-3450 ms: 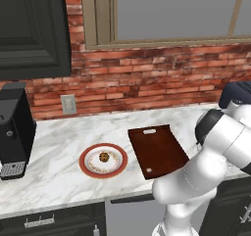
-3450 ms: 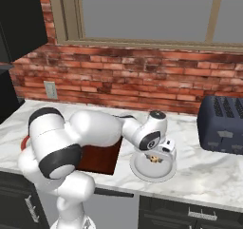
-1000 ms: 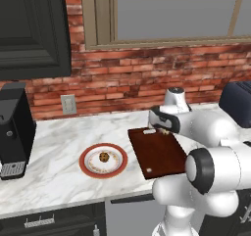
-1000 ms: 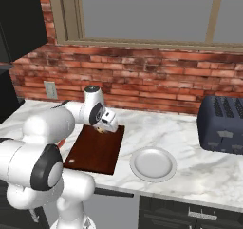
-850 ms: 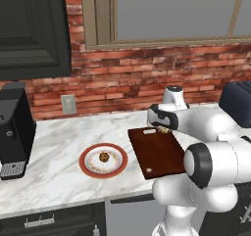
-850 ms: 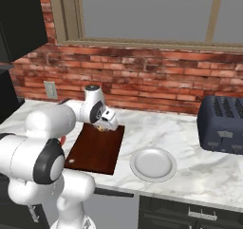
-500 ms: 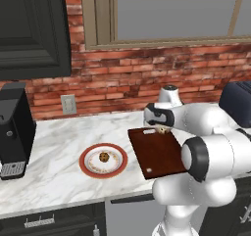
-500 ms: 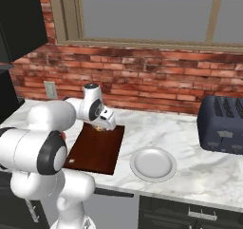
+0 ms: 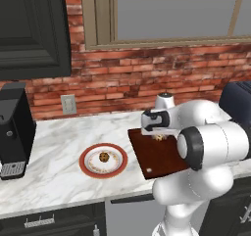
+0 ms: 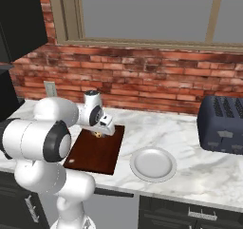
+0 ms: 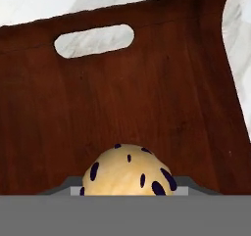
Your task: Move the dessert items from the plates to the tray.
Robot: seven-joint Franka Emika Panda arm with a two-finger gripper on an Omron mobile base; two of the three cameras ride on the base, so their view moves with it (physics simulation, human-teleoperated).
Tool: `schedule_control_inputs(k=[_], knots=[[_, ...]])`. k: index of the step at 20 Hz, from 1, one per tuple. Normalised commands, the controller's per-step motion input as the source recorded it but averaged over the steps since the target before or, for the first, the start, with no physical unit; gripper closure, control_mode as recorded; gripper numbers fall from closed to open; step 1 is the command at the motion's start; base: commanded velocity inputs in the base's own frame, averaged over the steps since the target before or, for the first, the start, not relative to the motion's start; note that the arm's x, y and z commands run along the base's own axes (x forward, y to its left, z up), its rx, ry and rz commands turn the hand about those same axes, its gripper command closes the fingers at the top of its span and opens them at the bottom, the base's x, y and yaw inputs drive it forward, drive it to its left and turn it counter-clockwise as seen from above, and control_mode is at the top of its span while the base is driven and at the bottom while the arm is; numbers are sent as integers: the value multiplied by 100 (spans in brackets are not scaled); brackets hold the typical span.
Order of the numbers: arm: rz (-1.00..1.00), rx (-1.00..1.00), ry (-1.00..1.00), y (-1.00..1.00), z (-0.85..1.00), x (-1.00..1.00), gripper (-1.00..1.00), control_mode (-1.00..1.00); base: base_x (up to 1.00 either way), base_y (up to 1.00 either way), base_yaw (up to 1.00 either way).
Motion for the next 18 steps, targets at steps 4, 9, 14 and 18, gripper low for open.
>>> schedule_control_inputs(k=[4, 9, 14, 18], knots=[[2, 0, 0, 9, -37, 0, 100, -100, 0, 0, 0], [0, 0, 0, 3, -25, 1, 100, -100, 0, 0, 0], [0, 0, 0, 0, -6, 0, 100, -100, 0, 0, 0], [0, 0, 0, 0, 0, 0, -100, -100, 0, 0, 0]])
